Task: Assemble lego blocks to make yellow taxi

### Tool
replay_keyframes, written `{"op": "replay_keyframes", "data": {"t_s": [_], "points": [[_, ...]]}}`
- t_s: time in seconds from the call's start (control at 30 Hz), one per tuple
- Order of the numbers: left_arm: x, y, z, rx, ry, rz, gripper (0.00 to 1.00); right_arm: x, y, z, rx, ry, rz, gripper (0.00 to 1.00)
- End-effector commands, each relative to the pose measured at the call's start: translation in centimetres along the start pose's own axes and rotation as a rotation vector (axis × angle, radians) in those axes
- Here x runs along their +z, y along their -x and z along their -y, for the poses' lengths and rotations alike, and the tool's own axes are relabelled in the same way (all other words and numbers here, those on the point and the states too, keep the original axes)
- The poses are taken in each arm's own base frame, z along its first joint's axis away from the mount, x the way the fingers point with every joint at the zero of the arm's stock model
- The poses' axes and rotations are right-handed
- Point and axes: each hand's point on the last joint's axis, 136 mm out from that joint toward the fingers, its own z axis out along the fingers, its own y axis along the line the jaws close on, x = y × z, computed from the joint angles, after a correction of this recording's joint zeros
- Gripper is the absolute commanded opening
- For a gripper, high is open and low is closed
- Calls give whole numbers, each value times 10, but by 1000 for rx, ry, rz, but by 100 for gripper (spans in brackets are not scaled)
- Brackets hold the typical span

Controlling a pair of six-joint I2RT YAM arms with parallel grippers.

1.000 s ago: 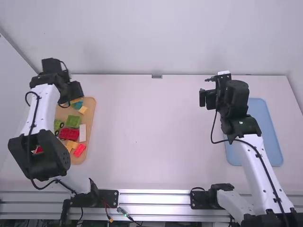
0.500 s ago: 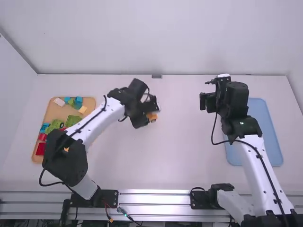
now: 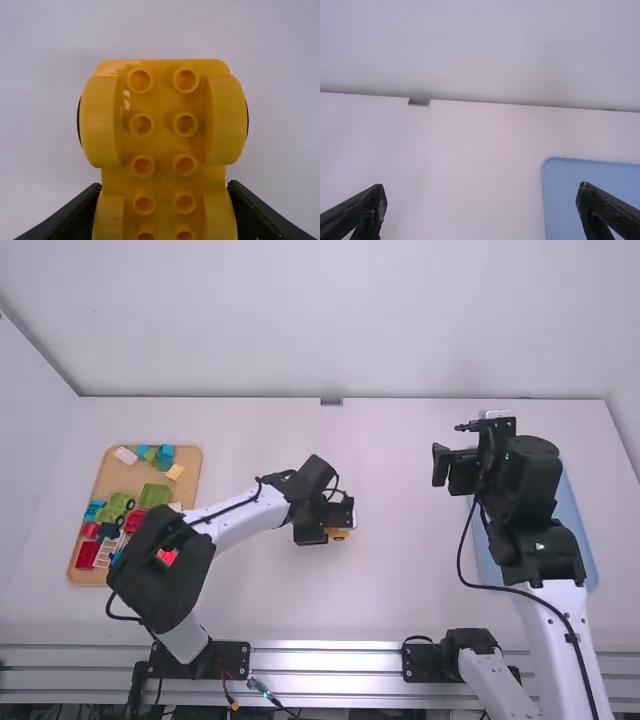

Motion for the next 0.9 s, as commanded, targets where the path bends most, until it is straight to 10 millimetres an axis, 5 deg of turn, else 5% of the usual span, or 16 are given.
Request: {"op": "replay_keyframes", "data": {"t_s": [0.0, 0.3, 0.5, 0.63, 0.7, 0.87], "points": [[12, 4, 3, 1, -54, -1, 25, -7, 14, -9, -18, 31, 37, 99], [32, 4, -1, -11, -113, -43, 22, -7, 15, -20, -58, 62, 39, 99], [40, 1, 3, -5, -104, -34, 49, -5, 13, -19, -65, 59, 30, 99], [39, -4, -4, -3, -69, -69, 91, -5, 13, -19, -65, 59, 29, 99], [37, -3, -7, -2, -63, -73, 99, -5, 13, -19, -65, 59, 30, 99], [23, 7, -18, -40, -58, -74, 99, -6, 14, -19, -66, 59, 34, 99]]}}
